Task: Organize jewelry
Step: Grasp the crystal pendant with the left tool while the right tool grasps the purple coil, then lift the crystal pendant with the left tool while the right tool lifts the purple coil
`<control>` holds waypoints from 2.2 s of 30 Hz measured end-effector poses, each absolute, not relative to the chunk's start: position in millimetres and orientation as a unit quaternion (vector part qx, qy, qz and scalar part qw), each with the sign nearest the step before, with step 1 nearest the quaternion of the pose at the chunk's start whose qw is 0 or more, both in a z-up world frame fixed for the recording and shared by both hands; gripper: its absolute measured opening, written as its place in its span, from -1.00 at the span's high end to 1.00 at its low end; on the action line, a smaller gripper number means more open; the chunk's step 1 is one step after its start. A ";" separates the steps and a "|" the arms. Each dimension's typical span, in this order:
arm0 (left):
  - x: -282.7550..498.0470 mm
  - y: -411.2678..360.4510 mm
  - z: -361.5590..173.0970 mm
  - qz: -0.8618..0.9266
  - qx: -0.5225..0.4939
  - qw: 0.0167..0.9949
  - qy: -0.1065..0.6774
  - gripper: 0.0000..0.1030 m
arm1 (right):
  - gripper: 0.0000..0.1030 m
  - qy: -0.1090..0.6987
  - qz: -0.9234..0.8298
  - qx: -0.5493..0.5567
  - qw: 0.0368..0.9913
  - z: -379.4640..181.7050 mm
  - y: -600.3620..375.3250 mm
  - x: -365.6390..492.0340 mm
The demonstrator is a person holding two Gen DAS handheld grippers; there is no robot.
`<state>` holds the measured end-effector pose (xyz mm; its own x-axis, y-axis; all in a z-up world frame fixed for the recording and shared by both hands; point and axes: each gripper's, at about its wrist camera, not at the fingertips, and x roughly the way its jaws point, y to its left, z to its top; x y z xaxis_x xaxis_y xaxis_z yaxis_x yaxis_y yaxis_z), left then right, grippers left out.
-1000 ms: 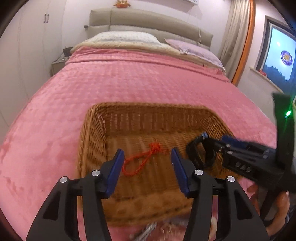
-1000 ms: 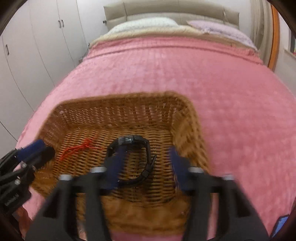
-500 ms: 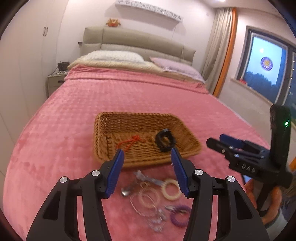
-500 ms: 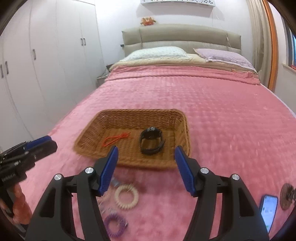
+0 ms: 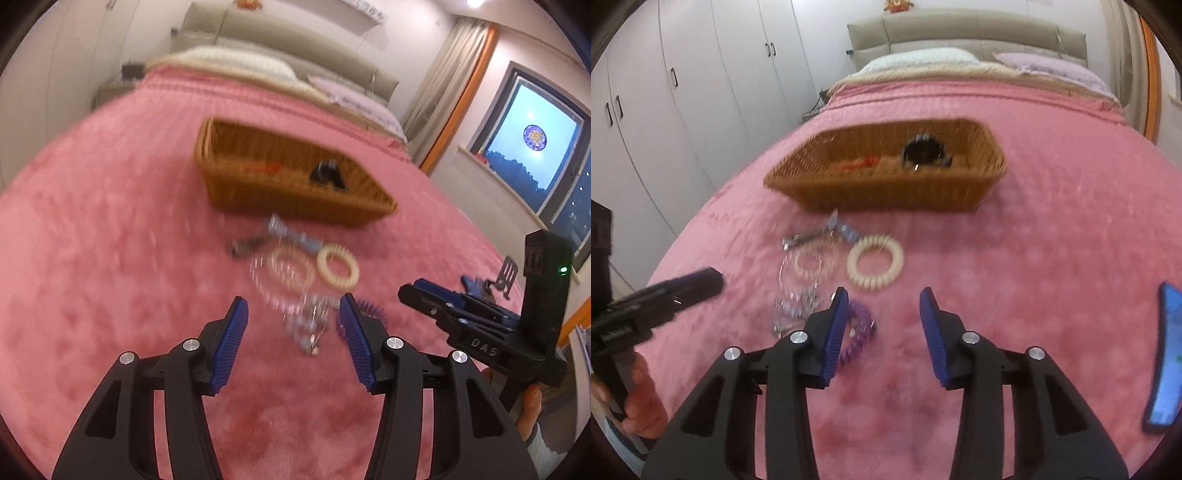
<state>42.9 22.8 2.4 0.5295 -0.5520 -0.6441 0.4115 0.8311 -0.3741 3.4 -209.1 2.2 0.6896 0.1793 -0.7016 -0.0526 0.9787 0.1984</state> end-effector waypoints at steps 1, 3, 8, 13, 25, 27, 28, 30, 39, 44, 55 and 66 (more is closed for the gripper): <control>45.6 21.6 -4.0 -0.277 -0.087 0.866 0.407 0.14 | 0.36 0.394 0.066 0.081 0.913 -2.2 -206.6 1.1; 49.6 16.1 -16.1 -0.278 -0.084 0.856 0.427 0.19 | 0.36 0.399 0.069 0.077 0.911 -7.5 -202.3 1.5; 56.4 1.7 -32.1 -0.262 -0.070 0.851 0.450 0.21 | 0.36 0.408 0.076 0.070 0.907 -14.2 -193.8 4.3; 56.9 -14.5 -34.4 -0.236 -0.031 0.863 0.446 0.26 | 0.47 0.425 0.076 0.067 0.899 -22.6 -187.8 14.0; 43.0 2.2 -27.8 -0.233 -0.021 0.870 0.433 0.85 | 0.82 0.425 0.069 0.069 0.900 -15.9 -197.2 4.9; 38.8 7.8 -28.0 -0.229 -0.020 0.872 0.433 0.85 | 0.82 0.425 0.061 0.072 0.900 -14.0 -204.2 2.0; 36.7 10.9 -28.1 -0.227 -0.021 0.872 0.433 0.85 | 0.82 0.426 0.058 0.072 0.900 -13.7 -206.9 0.8; 31.9 17.2 -28.9 -0.227 -0.026 0.870 0.437 0.85 | 0.82 0.428 0.048 0.076 0.899 -14.3 -213.8 -2.1; -0.3 18.3 -31.7 -0.248 -0.021 0.854 0.457 0.67 | 0.82 0.448 0.051 0.105 0.886 -26.4 -231.1 -12.9; -9.7 22.9 -26.8 -0.253 -0.033 0.857 0.449 0.17 | 0.81 0.450 0.056 0.102 0.886 -28.0 -231.6 -17.8; 6.4 -4.9 -32.5 -0.219 0.016 0.873 0.436 0.11 | 0.51 0.439 0.059 0.074 0.893 -25.8 -226.3 -18.4; -3.2 -10.7 -35.5 -0.202 0.071 0.893 0.395 0.86 | 0.80 0.436 0.039 -0.003 0.899 -31.2 -206.3 -17.6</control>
<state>-3.2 -10.7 -35.5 0.6065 -0.3044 -0.7345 0.4163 0.9086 -0.0328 -17.6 -206.3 -31.2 0.6174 0.0670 -0.7838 -0.0716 0.9970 0.0288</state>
